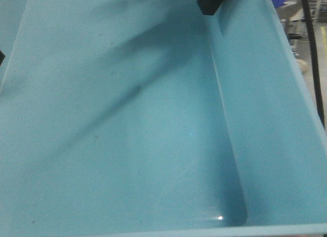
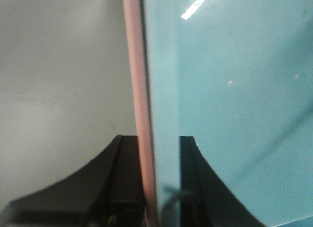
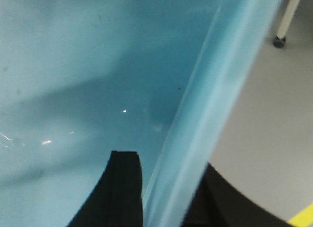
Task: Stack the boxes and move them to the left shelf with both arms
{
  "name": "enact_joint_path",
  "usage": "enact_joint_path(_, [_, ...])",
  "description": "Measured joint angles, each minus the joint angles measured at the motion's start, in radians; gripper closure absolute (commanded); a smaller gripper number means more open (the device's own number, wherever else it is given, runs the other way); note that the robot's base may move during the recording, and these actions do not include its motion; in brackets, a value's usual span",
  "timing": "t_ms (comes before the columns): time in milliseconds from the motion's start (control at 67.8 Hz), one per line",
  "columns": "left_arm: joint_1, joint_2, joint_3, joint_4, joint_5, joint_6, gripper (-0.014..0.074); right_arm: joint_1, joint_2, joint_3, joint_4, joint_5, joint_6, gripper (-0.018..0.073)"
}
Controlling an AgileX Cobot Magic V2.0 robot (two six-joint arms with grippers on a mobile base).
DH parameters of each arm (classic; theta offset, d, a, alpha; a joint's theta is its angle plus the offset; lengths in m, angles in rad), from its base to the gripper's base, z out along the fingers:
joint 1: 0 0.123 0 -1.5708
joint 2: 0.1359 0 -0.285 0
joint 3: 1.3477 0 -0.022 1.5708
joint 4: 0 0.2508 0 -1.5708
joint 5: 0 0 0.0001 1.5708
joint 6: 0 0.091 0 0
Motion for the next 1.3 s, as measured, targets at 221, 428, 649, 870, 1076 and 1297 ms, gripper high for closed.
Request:
enact_joint_path(221, [0.0, 0.0, 0.0, 0.001, -0.002, 0.0, 0.0599, 0.0, 0.0, 0.0, -0.002, 0.0, 0.0, 0.0503])
enact_joint_path(428, [0.0, 0.0, 0.0, 0.001, -0.002, 0.0, 0.0599, 0.0, 0.0, 0.0, -0.002, 0.0, 0.0, 0.0503])
enact_joint_path(649, [0.0, 0.0, 0.0, 0.002, -0.002, 0.0, 0.0599, 0.0, 0.0, 0.0, -0.004, 0.0, 0.0, 0.0503])
enact_joint_path(870, [0.0, 0.0, 0.0, 0.002, -0.002, 0.0, 0.0599, 0.0, 0.0, 0.0, -0.004, 0.002, 0.0, 0.0503])
enact_joint_path(1076, [0.0, 0.0, 0.0, 0.002, -0.002, 0.0, 0.0599, 0.0, 0.0, 0.0, -0.004, 0.002, 0.0, 0.0503])
enact_joint_path(1297, [0.0, 0.0, 0.0, 0.002, -0.002, 0.0, 0.0599, 0.0, 0.0, 0.0, -0.004, 0.002, 0.0, 0.0503])
